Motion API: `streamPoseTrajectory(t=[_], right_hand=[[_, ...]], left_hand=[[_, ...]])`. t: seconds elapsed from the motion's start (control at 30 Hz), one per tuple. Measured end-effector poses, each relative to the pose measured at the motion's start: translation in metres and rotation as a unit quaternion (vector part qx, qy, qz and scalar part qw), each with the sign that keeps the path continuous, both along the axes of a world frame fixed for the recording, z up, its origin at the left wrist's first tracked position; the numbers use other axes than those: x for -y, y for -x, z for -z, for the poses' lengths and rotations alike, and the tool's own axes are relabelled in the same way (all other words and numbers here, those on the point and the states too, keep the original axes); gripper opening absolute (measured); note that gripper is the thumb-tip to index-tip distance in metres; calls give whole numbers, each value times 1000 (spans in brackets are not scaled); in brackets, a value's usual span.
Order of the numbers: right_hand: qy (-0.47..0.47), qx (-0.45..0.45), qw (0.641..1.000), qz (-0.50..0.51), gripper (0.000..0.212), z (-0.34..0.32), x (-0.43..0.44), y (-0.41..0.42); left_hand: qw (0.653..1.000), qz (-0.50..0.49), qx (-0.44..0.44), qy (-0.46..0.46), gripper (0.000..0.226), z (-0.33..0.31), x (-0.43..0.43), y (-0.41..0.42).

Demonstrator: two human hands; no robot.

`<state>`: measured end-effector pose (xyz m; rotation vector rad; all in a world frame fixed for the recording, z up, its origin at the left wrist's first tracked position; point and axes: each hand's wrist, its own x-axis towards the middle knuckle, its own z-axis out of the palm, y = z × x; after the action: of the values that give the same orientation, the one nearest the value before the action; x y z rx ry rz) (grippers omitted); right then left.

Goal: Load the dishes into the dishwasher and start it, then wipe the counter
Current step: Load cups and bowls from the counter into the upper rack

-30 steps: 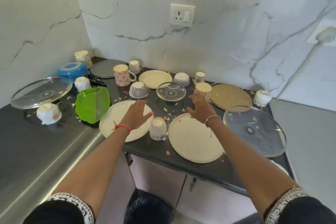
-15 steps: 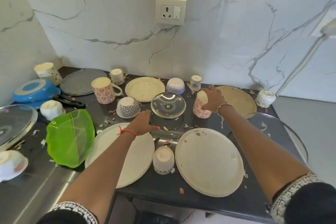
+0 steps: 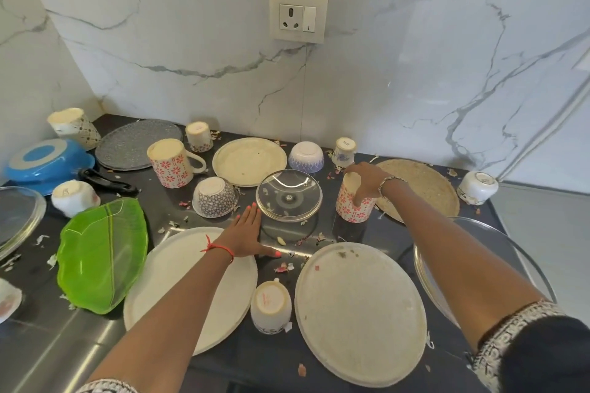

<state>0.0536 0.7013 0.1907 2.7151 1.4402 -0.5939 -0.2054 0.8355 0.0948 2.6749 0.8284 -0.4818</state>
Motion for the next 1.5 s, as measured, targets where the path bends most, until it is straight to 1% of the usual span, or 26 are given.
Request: streamPoseTrajectory(t=[0.3,0.5,0.67,0.77,0.93,1.1,1.2,1.3,1.4,1.5], right_hand=[[-39,-25,999,8,87,-8,10,1],[-67,-29,997,-4,83,-25,20,7],[-82,-19,996,-31,83,-33,39,24],[-96,-22,994,-37,82,-37,54,40],[-122,-5,992,-33,76,-48,93,75],[-142,5,989,-28,75,-57,151,122],[-133,17,991,-22,74,-58,197,155],[-113,-4,993,-16,75,-54,244,185],[-83,-5,996,-14,77,-48,289,211],[-66,0,998,-7,80,-36,328,231]], left_hand=[[999,-46,9,10,119,-15,5,3],[992,-113,38,-32,112,-35,16,16],[983,-154,72,-63,109,-45,43,30],[980,-145,106,-85,104,-50,65,38],[970,-125,177,-108,94,-61,111,53],[958,-104,237,-119,83,-66,171,72],[961,-81,242,-106,82,-63,213,89],[960,-69,251,-104,81,-56,256,108],[962,-52,247,-101,79,-47,297,130],[971,-40,226,-71,82,-37,335,147]])
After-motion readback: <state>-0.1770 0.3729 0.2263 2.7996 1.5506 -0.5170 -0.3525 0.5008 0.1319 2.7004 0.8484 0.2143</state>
